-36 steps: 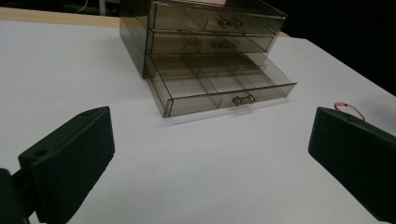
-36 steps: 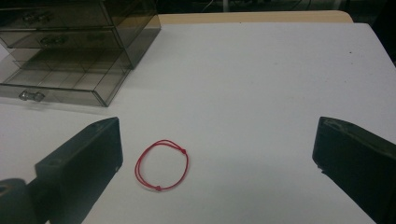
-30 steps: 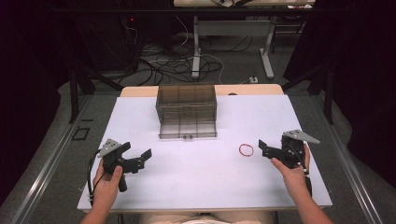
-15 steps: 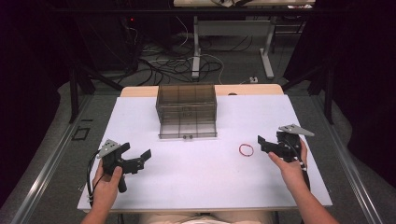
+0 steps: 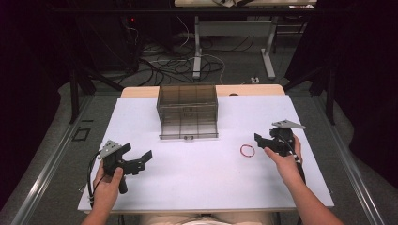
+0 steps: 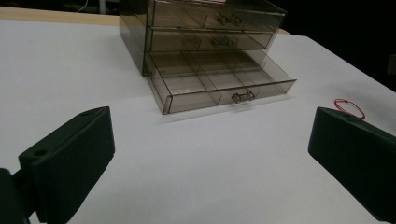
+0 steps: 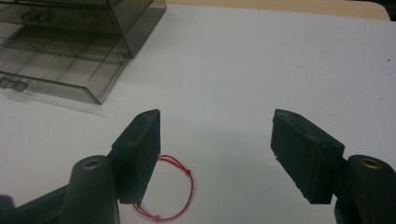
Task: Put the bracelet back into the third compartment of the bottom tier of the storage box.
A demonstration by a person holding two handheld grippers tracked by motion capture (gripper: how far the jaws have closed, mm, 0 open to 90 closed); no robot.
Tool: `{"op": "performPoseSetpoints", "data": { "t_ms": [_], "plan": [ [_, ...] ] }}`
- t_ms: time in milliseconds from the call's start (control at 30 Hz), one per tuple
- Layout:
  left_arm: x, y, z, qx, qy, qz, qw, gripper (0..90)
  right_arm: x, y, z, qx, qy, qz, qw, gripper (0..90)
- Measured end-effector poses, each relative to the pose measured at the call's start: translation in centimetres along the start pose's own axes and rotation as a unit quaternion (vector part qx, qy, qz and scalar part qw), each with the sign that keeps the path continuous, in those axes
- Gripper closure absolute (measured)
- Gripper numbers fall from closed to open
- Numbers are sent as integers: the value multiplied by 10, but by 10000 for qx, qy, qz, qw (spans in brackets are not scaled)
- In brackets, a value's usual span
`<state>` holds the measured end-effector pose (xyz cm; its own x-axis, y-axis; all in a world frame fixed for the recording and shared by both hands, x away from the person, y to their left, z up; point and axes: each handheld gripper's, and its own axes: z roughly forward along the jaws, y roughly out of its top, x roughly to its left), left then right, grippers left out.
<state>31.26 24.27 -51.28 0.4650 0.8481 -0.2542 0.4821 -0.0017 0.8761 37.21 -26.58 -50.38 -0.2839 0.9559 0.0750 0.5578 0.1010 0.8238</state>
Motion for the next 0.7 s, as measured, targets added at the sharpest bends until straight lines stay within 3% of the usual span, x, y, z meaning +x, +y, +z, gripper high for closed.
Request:
{"op": "performPoseSetpoints", "data": {
  "t_ms": [267, 700],
  "plan": [
    [0, 0, 0, 13, -5, 4, 10000, 5, 1, 3, 10, 133, 56, 6, 9999, 349],
    [0, 0, 1, 48, -13, 23, 10000, 5, -2, 3, 22, 367, 177, 102, 9991, 491]
  ]
}}
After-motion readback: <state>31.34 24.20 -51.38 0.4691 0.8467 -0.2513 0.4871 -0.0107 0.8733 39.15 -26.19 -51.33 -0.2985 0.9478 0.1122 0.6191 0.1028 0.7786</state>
